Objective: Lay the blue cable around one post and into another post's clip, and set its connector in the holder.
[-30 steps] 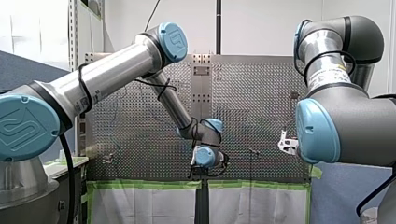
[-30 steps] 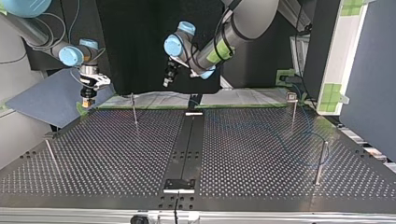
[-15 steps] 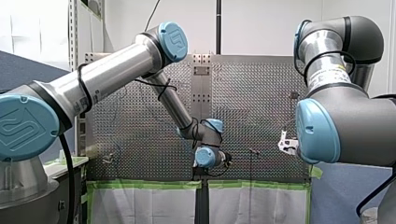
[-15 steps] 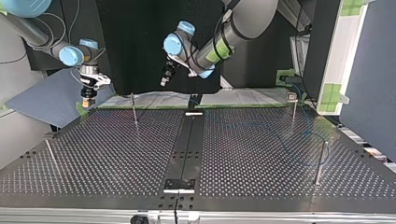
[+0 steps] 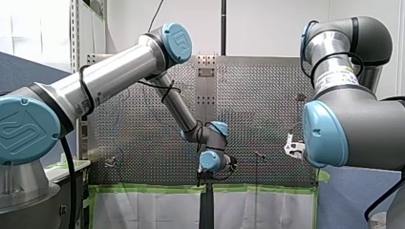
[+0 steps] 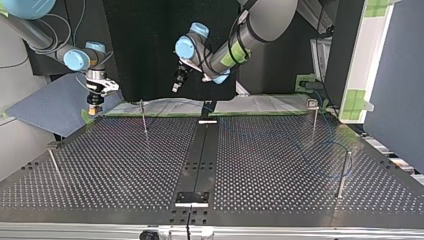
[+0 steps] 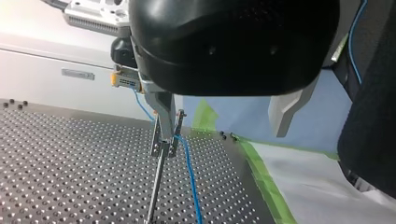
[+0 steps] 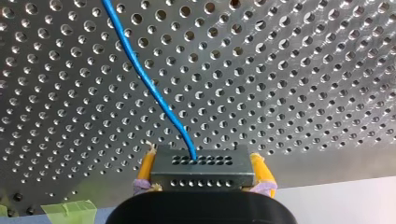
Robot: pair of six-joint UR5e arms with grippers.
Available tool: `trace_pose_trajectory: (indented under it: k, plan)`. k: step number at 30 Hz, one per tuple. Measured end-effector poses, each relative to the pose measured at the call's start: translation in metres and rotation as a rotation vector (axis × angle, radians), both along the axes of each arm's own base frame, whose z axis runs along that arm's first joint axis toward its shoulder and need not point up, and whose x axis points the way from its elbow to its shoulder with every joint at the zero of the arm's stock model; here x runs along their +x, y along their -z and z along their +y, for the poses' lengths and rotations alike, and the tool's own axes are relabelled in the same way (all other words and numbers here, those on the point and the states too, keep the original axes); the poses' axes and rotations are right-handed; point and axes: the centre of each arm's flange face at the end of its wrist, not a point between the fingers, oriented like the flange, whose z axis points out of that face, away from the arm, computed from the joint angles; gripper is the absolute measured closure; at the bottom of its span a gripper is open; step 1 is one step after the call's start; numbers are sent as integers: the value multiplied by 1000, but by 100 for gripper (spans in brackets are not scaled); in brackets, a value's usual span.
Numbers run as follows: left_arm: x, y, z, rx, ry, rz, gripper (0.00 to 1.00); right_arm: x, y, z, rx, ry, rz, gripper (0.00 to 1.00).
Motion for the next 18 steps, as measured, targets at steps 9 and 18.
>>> trace_pose_trajectory:
  k: [9, 18]
  plan:
    - [-3, 2, -2, -48, 27, 55, 0, 1, 1, 1, 1, -2, 0, 100]
    - [-5, 4, 1, -34, 29, 80, 0, 3, 1, 1, 3, -5, 0, 100]
